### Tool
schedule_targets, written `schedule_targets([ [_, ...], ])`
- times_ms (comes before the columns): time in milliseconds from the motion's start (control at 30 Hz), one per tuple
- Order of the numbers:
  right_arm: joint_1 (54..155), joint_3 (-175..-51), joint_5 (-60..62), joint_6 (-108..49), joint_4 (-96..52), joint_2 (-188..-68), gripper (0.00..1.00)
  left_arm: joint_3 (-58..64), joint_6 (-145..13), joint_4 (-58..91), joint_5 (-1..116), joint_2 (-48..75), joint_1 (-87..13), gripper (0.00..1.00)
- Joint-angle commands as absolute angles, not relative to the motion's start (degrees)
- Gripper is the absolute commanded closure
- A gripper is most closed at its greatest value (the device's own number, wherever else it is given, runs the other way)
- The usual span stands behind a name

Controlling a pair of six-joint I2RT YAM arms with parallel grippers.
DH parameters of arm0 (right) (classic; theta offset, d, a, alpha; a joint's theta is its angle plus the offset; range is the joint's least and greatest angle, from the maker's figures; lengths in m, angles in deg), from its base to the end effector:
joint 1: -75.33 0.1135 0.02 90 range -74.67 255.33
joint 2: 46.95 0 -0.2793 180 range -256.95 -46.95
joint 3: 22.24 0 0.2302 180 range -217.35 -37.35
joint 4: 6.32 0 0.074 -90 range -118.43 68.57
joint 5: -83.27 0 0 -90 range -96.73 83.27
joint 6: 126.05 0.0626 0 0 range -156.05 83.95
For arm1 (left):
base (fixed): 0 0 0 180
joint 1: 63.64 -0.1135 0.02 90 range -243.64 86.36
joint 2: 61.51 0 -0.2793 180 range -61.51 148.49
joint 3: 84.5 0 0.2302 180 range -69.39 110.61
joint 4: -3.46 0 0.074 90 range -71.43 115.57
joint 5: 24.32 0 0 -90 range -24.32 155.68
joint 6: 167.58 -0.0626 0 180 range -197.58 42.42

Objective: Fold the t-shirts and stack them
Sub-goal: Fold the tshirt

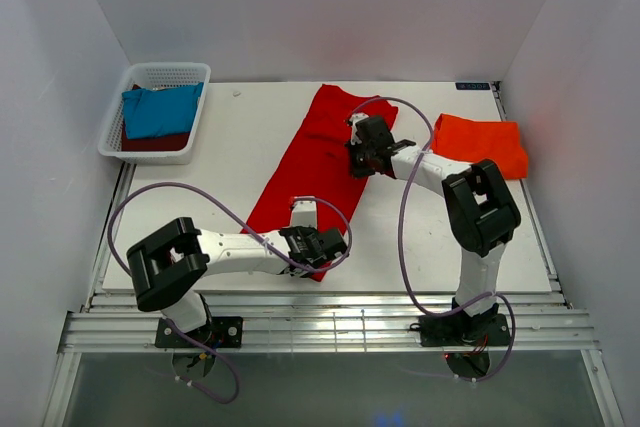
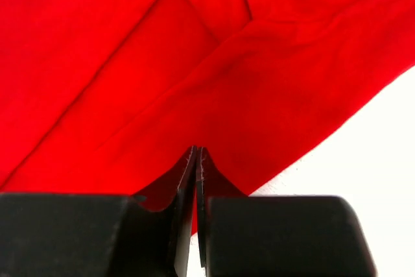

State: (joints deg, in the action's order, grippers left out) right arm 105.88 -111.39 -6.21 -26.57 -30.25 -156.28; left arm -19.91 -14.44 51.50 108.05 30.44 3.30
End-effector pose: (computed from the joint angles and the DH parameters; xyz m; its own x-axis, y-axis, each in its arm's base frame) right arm 0.3671 0.2173 0.2026 -0.6759 -0.2077 -0.7072 -0.4081 0.9044 0.1245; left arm 0.1423 -0.2266 0.1705 -0.7183 0.0047 -0.6957 -0.0611 0.9957 0.0698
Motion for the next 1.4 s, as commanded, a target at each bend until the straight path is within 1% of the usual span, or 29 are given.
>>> schedule_targets([
  [0,105.92,-112.84,-5.76,-25.15,-28.02,-156.28,0.92,-20.25,-13.68,50.22,107.69,30.07,3.25,1.0],
  [267,106.18,-116.09,-9.01,-24.54,-32.5,-163.65,0.92,-21.57,-14.21,46.7,103.48,32.53,3.33,1.0],
  [533,106.18,-122.5,-12.43,-24.36,-36.81,-169.11,0.92,-21.58,-15.35,39.41,96.8,40.35,3.33,1.0],
  [633,106.1,-125.66,-13.67,-24.97,-37.78,-170.95,0.92,-20.79,-16.14,37.65,94.07,40.89,3.86,1.0],
  [767,105.92,-130.93,-14.9,-25.41,-40.68,-173.77,0.92,-18.42,-16.93,37.73,93.1,41.06,5.27,1.0],
  [1000,105.31,-136.21,-16.04,-26.47,-43.93,-176.85,0.92,-16.21,-17.46,37.82,91.69,41.68,6.5,1.0],
  [1367,104.43,-133.5,-18.41,-27.44,-46.21,-176.06,0.92,-12.79,-18.16,38.08,90.99,44.14,9.66,1.0],
])
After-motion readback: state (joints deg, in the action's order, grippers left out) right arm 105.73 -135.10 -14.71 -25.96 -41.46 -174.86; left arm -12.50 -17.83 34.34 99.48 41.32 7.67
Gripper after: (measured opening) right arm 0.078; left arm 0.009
